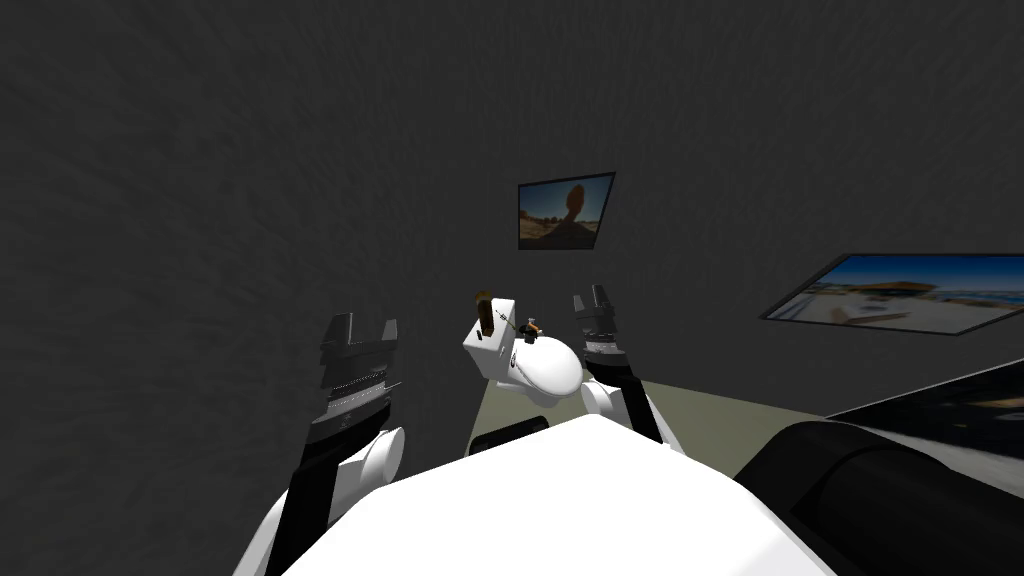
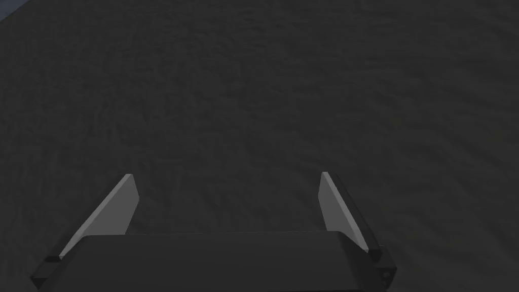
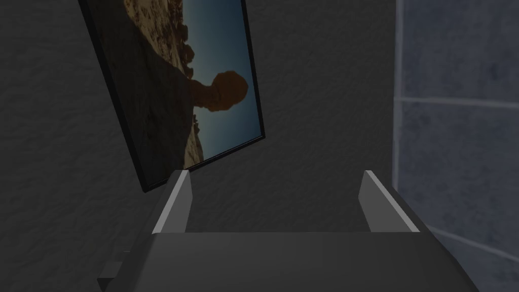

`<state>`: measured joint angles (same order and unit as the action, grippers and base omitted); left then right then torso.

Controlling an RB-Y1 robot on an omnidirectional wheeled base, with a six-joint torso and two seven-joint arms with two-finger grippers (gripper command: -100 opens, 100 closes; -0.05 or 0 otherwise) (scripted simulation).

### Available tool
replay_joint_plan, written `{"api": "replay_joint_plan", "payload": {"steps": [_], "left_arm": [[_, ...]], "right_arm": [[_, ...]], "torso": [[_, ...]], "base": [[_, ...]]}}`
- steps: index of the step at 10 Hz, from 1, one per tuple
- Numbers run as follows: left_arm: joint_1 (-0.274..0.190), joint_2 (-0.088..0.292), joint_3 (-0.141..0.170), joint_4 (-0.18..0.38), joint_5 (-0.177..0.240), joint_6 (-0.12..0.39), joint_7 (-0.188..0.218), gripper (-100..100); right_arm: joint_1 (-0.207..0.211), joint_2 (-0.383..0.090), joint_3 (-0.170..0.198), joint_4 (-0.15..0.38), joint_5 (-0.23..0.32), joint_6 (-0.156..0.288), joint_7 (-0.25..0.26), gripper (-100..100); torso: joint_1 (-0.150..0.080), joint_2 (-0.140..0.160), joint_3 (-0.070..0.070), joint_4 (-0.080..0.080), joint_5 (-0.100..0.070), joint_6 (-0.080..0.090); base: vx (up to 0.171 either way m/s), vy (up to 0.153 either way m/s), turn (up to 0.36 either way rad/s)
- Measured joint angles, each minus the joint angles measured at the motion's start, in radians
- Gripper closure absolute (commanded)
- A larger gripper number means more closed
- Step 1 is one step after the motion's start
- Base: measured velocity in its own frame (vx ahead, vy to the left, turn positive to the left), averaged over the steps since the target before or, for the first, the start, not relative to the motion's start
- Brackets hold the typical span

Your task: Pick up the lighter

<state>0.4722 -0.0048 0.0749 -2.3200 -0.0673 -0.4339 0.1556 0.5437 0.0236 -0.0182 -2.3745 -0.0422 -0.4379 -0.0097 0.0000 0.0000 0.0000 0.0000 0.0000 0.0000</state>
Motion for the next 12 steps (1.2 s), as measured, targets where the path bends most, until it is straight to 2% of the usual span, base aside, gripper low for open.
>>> {"api": "replay_joint_plan", "payload": {"steps": [5,7,10,12], "left_arm": [[-0.011,0.098,-0.004,0.051,-0.03,0.008,-0.033,-100],[-0.016,0.119,-0.003,0.087,-0.043,0.003,-0.049,-100],[-0.049,0.146,-0.005,0.158,-0.073,0.009,-0.084,-100],[-0.05,0.153,-0.013,0.193,-0.096,0.011,-0.112,-100]], "right_arm": [[0.0,0.0,0.0,0.0,0.0,0.0,0.0,0],[0.0,0.0,0.0,0.0,0.0,0.0,0.0,0],[0.0,0.0,0.0,0.0,0.0,0.0,0.0,0],[0.0,0.0,0.0,0.0,0.0,0.0,0.0,0]], "torso": [[-0.001,-0.001,0.0,0.0,0.0,0.0],[-0.001,-0.001,0.0,0.0,0.0,0.0],[-0.002,-0.001,-0.001,0.0,0.0,0.0],[-0.002,-0.001,-0.001,0.0,0.0,0.0]], "base": [[0.008,-0.018,-0.044],[0.009,-0.021,-0.038],[0.011,-0.025,-0.059],[0.014,-0.024,-0.058]]}}
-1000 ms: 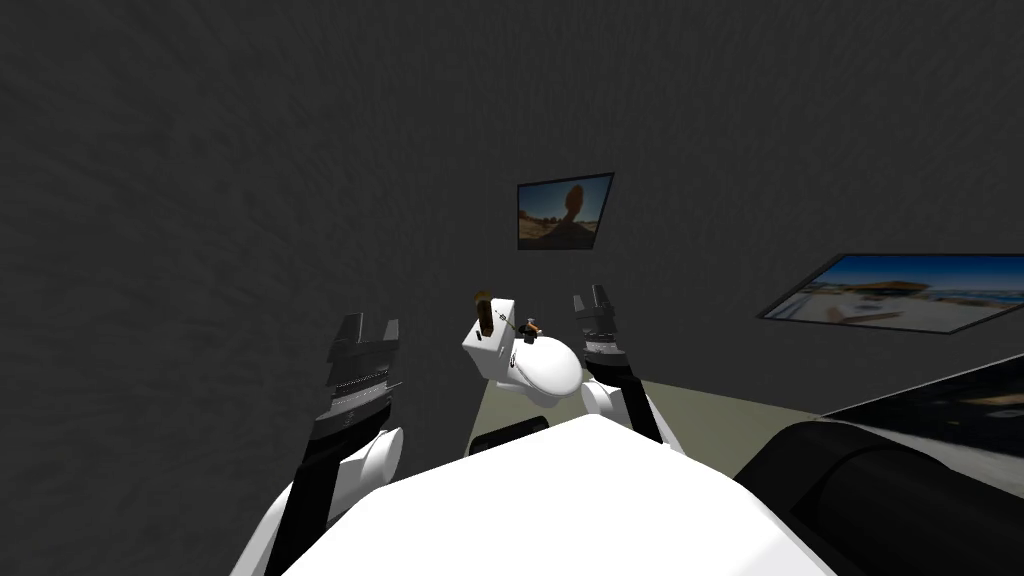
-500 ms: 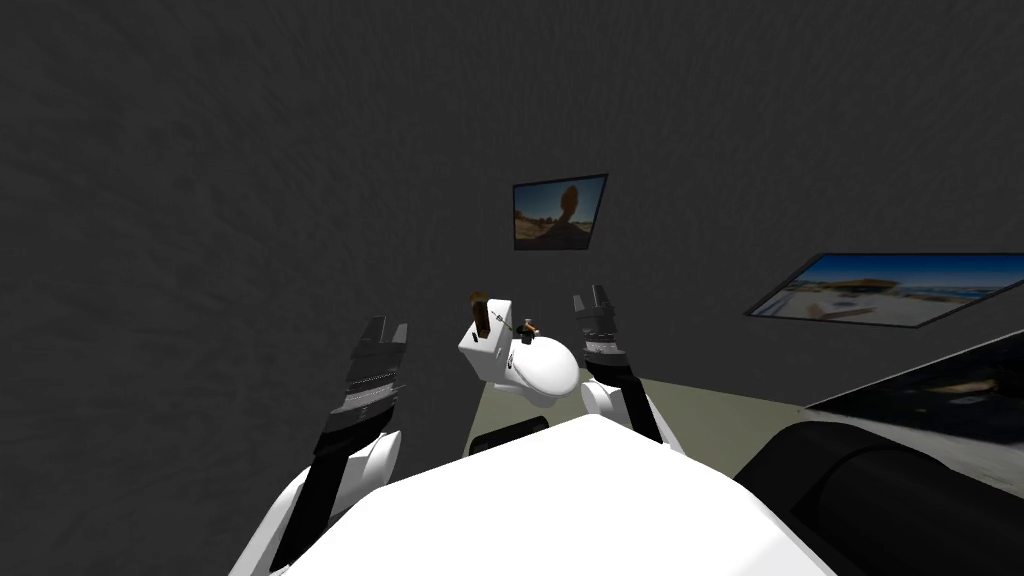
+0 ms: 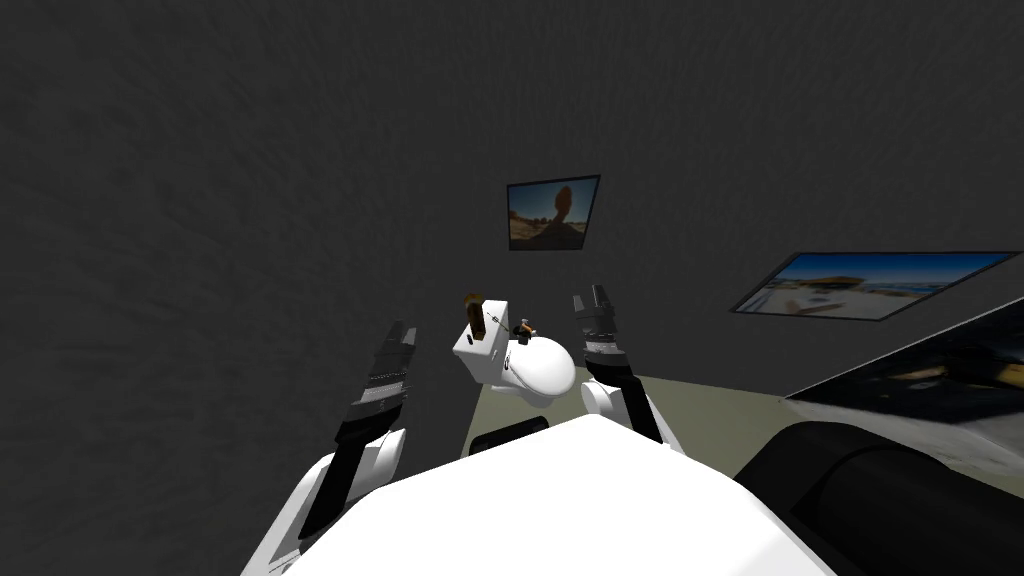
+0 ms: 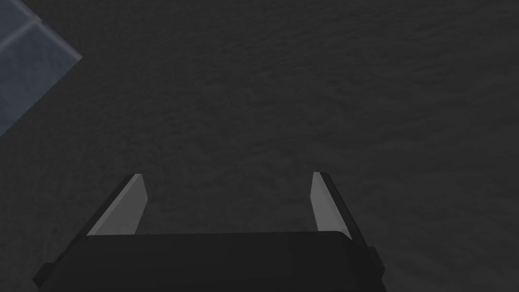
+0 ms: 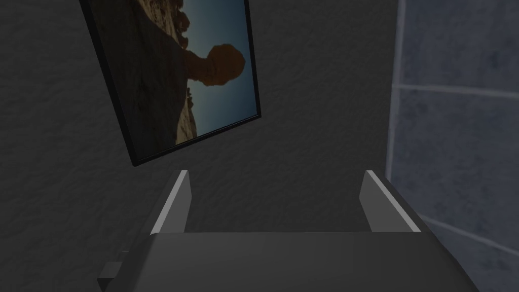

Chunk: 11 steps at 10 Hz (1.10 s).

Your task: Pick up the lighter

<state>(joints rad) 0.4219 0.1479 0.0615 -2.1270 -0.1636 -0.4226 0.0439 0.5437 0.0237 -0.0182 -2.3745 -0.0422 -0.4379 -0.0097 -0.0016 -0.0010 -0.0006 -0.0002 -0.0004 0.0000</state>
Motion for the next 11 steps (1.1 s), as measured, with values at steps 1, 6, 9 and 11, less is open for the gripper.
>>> {"api": "replay_joint_plan", "payload": {"steps": [1,6,9,11], "left_arm": [[-0.007,0.005,0.002,0.033,-0.009,-0.007,-0.011,-100],[-0.039,0.034,0.0,0.158,-0.067,0.0,-0.078,-100],[-0.051,0.046,-0.013,0.22,-0.107,0.006,-0.124,-100],[-0.057,0.055,-0.015,0.253,-0.121,0.003,-0.143,-100]], "right_arm": [[0.0,0.0,0.0,0.0,0.0,0.0,0.0,0],[0.0,0.0,0.0,0.0,0.0,0.0,0.0,0],[0.0,0.0,0.0,0.0,0.0,0.0,0.0,0],[0.0,0.0,0.0,0.0,0.0,0.0,0.0,0]], "torso": [[0.0,0.0,0.0,0.0,0.0,0.0],[0.0,0.0,0.0,0.0,0.0,0.0],[0.0,0.0,0.0,0.0,0.0,0.0],[0.0,0.0,0.0,0.0,0.0,0.0]], "base": [[0.014,-0.026,-0.052],[0.016,-0.032,-0.071],[0.014,-0.024,-0.053],[0.009,-0.017,-0.04]]}}
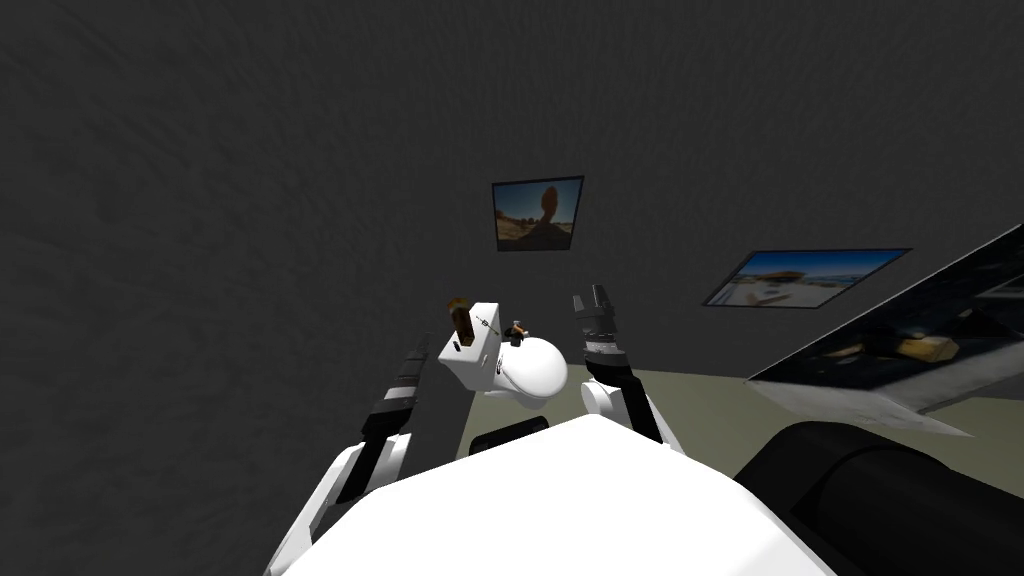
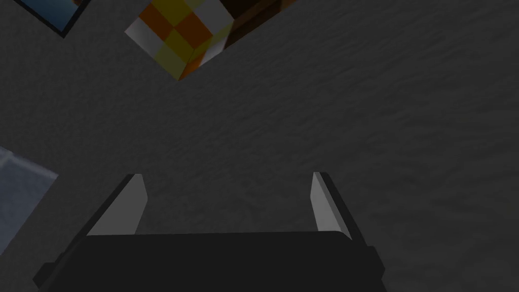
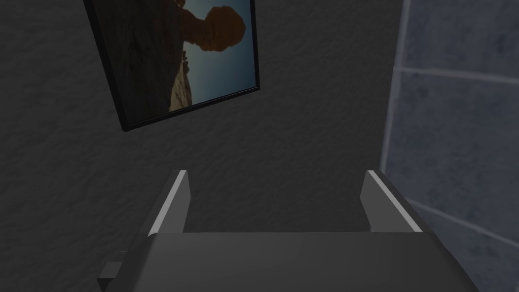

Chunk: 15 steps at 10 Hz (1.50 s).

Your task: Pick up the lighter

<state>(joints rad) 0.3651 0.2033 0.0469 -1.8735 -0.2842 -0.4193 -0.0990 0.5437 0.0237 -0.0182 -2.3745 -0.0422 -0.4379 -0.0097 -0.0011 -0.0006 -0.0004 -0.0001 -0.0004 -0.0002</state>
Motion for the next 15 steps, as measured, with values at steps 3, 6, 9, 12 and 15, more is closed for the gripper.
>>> {"api": "replay_joint_plan", "payload": {"steps": [3,6,9,12,15], "left_arm": [[-0.013,0.029,-0.003,0.06,-0.028,-0.002,-0.032,-100],[-0.038,0.065,-0.008,0.13,-0.06,0.007,-0.07,-100],[-0.049,0.101,-0.012,0.2,-0.094,0.002,-0.112,-100],[-0.067,0.135,-0.017,0.266,-0.126,0.007,-0.149,-100],[-0.08,0.17,-0.02,0.327,-0.155,0.011,-0.182,-100]], "right_arm": [[0.0,0.0,0.0,0.0,0.0,0.0,0.0,0],[0.0,0.0,0.0,0.0,0.0,0.0,0.0,0],[0.0,0.0,0.0,0.0,0.0,0.0,0.0,0],[0.0,0.0,0.0,0.0,0.0,0.0,0.0,0],[0.0,0.0,0.0,0.0,0.0,0.0,0.0,0]], "torso": [[0.0,0.0,0.0,0.0,0.0,0.0],[0.0,0.0,0.0,0.0,0.0,0.0],[0.0,0.0,0.0,0.0,0.0,0.0],[0.0,0.0,0.0,0.0,0.0,0.0],[0.0,0.0,0.0,0.0,0.0,0.0]], "base": [[0.013,-0.022,-0.058],[0.017,-0.027,-0.059],[0.015,-0.024,-0.062],[0.014,-0.023,-0.051],[0.012,-0.018,-0.044]]}}
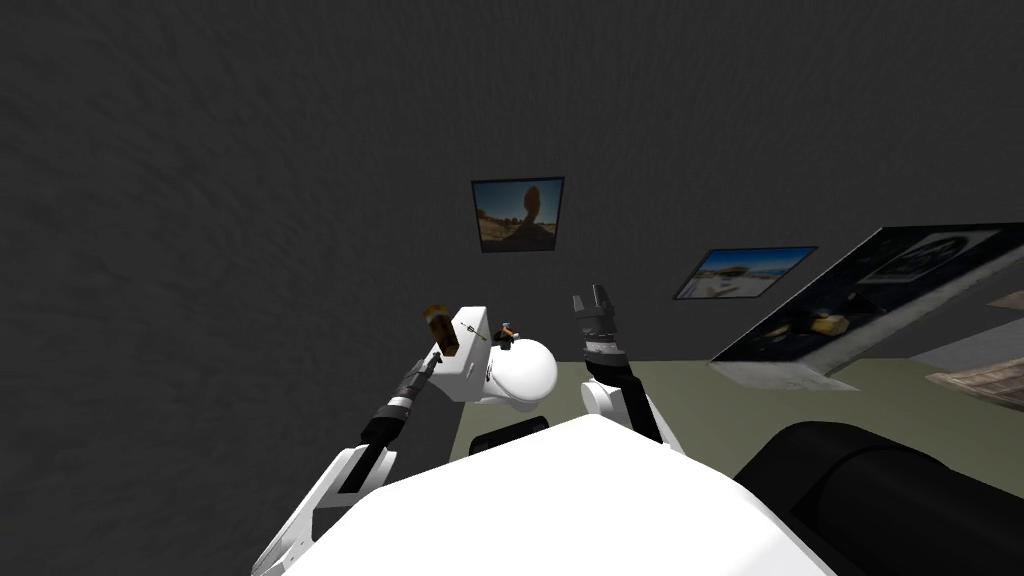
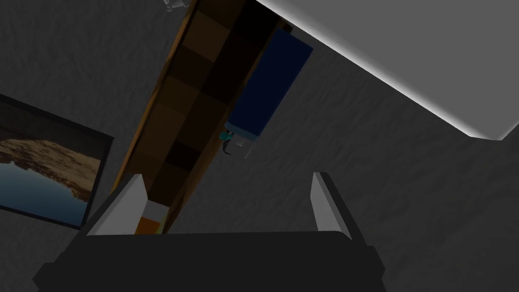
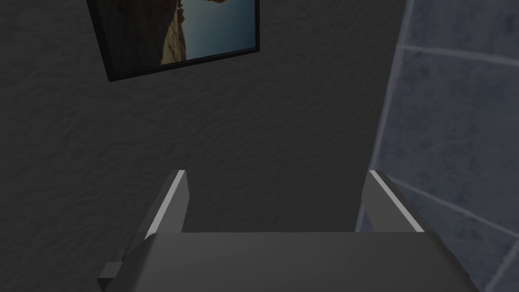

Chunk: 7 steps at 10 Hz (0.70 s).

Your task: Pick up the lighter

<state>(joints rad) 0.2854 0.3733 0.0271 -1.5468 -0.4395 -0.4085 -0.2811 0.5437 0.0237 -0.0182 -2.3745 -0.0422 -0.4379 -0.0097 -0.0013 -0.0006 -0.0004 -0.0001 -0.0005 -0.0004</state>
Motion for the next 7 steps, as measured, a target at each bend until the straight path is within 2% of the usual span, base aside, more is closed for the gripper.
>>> {"api": "replay_joint_plan", "payload": {"steps": [1,2,3,7], "left_arm": [[0.0,0.001,0.0,0.002,-0.001,-0.001,-0.002,0],[0.0,0.001,0.0,0.002,-0.001,-0.001,-0.002,-100],[0.0,0.001,0.0,0.002,-0.001,-0.001,-0.002,100],[0.0,0.001,0.0,0.002,-0.001,-0.001,-0.002,100]], "right_arm": [[0.0,0.0,0.0,0.0,0.0,0.0,0.0,0],[0.0,0.0,0.0,0.0,0.0,0.0,0.0,0],[0.0,0.0,0.0,0.0,0.0,0.0,0.0,0],[0.0,0.0,0.0,0.0,0.0,0.0,0.0,0]], "torso": [[0.001,0.0,0.0,0.0,0.0,0.0],[0.001,0.001,0.0,0.0,0.0,0.0],[0.001,0.001,0.001,0.0,0.0,0.0],[0.001,0.001,0.001,0.0,0.0,0.0]], "base": [[0.0,0.0,0.0],[0.0,0.0,0.0],[0.0,0.0,0.0],[0.0,0.0,0.0]]}}
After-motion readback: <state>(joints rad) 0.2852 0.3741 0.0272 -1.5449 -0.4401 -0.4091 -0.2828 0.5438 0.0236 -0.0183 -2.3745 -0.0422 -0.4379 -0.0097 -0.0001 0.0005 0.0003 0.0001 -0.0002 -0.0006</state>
